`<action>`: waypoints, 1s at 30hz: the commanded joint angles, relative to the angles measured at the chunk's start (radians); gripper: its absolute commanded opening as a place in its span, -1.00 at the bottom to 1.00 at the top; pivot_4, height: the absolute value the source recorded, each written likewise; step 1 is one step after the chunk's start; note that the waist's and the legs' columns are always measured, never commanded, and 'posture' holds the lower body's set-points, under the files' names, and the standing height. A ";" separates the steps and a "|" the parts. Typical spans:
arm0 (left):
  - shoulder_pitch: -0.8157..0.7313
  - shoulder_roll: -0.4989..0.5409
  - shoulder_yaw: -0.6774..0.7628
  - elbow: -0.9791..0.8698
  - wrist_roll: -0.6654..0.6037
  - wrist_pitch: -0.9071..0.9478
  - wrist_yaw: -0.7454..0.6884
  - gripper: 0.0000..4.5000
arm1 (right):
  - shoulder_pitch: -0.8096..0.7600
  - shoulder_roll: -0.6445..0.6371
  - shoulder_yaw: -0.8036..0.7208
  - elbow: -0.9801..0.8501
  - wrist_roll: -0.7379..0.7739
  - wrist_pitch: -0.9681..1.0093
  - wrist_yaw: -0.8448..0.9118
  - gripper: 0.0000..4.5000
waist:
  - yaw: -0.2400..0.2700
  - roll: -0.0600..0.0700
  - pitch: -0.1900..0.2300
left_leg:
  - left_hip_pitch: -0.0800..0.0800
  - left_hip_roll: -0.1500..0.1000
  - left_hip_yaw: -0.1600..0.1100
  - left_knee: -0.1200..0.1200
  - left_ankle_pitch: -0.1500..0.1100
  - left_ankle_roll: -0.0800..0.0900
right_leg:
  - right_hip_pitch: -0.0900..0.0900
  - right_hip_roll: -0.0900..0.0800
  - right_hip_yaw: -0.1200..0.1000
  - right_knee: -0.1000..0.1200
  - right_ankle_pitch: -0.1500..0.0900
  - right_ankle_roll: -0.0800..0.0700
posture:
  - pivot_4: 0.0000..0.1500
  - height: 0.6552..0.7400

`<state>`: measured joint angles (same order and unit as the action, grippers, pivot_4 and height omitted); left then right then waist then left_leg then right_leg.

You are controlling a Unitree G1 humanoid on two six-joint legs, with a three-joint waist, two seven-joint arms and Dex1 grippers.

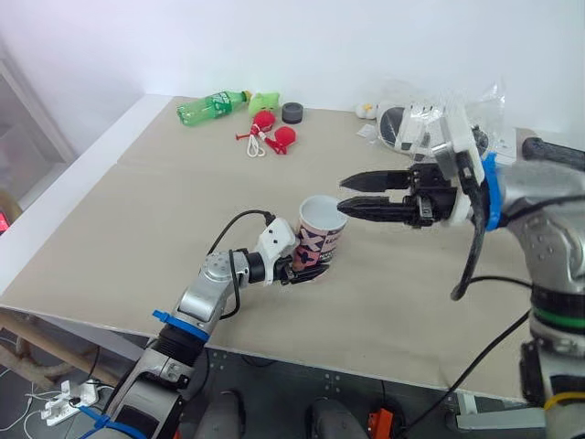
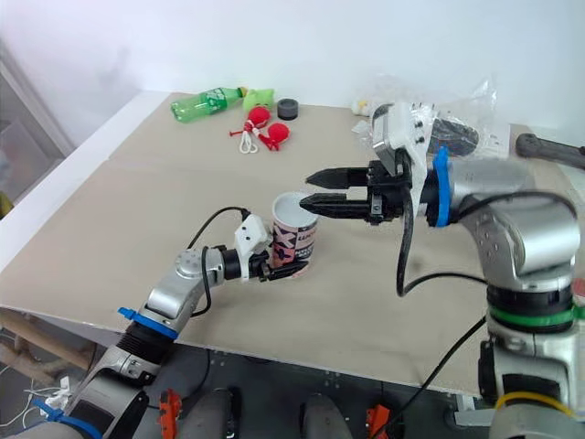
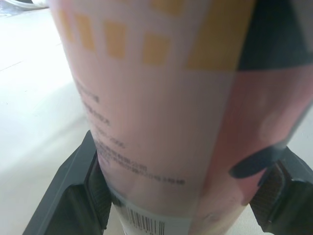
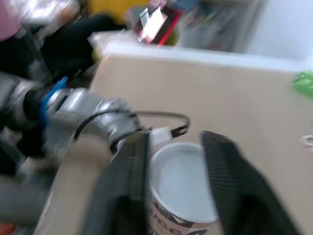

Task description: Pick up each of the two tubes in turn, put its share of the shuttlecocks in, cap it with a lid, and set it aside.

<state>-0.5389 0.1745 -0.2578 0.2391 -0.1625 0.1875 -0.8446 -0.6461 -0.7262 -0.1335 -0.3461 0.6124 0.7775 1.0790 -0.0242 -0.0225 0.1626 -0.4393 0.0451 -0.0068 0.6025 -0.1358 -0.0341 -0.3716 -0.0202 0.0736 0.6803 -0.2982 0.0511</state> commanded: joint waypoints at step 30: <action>0.342 0.368 0.262 -0.311 -0.241 0.055 -0.184 0.95 | 0.459 0.396 0.263 0.144 -0.348 -0.523 -0.427 1.00 | -0.025 -0.001 0.003 | 0.001 0.009 0.003 -0.002 -0.001 -0.001 | -0.004 0.007 0.003 0.000 -0.003 0.000 | 1.00 1.00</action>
<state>-0.2122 0.5106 -0.0526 0.0231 -0.3458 0.2106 -1.0135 -0.1656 -0.3418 0.1269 -0.2217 0.2754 0.2942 0.6628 -0.0492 -0.0231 0.1656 -0.4380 0.0543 -0.0038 0.5998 -0.1366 -0.0354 -0.3753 -0.0129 0.0761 0.6807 -0.3014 0.0499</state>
